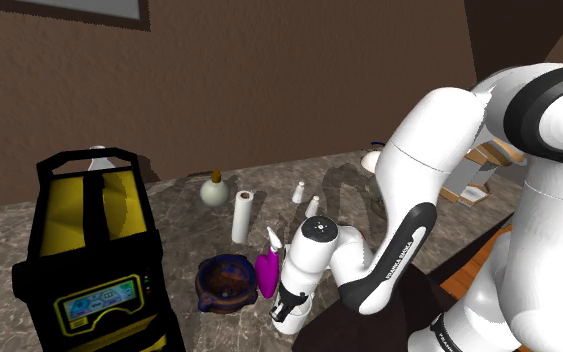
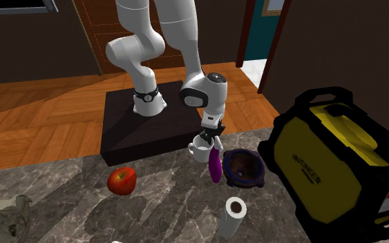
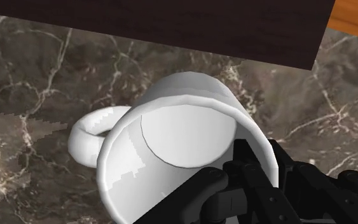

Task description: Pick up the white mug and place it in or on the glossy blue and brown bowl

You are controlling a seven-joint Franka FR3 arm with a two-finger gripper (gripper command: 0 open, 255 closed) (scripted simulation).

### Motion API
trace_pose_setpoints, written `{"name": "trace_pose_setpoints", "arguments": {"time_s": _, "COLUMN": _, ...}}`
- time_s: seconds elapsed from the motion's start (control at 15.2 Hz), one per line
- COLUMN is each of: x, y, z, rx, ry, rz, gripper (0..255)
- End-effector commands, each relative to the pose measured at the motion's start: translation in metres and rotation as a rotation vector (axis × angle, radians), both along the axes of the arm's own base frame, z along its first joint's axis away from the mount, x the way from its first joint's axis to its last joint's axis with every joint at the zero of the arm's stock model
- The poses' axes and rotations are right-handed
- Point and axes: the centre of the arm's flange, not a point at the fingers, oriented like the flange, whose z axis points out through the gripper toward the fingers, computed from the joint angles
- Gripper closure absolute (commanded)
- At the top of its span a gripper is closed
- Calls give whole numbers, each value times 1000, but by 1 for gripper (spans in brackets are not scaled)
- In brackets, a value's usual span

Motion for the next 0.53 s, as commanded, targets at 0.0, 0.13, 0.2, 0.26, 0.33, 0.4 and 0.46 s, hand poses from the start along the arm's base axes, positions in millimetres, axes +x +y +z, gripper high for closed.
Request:
{"name": "trace_pose_setpoints", "arguments": {"time_s": 0.0, "x": 0, "y": 0, "z": 0, "rx": 0, "ry": 0, "rz": 0, "gripper": 255}}
{"name": "trace_pose_setpoints", "arguments": {"time_s": 0.13, "x": 0, "y": 0, "z": 0, "rx": 0, "ry": 0, "rz": 0, "gripper": 255}}
{"name": "trace_pose_setpoints", "arguments": {"time_s": 0.2, "x": 0, "y": 0, "z": 0, "rx": 0, "ry": 0, "rz": 0, "gripper": 255}}
{"name": "trace_pose_setpoints", "arguments": {"time_s": 0.26, "x": 0, "y": 0, "z": 0, "rx": 0, "ry": 0, "rz": 0, "gripper": 255}}
{"name": "trace_pose_setpoints", "arguments": {"time_s": 0.33, "x": 0, "y": 0, "z": 5, "rx": 0, "ry": 0, "rz": 0, "gripper": 255}}
{"name": "trace_pose_setpoints", "arguments": {"time_s": 0.4, "x": 0, "y": 0, "z": 10, "rx": 0, "ry": 0, "rz": 0, "gripper": 255}}
{"name": "trace_pose_setpoints", "arguments": {"time_s": 0.46, "x": 0, "y": 0, "z": 16, "rx": 0, "ry": 0, "rz": 0, "gripper": 255}}
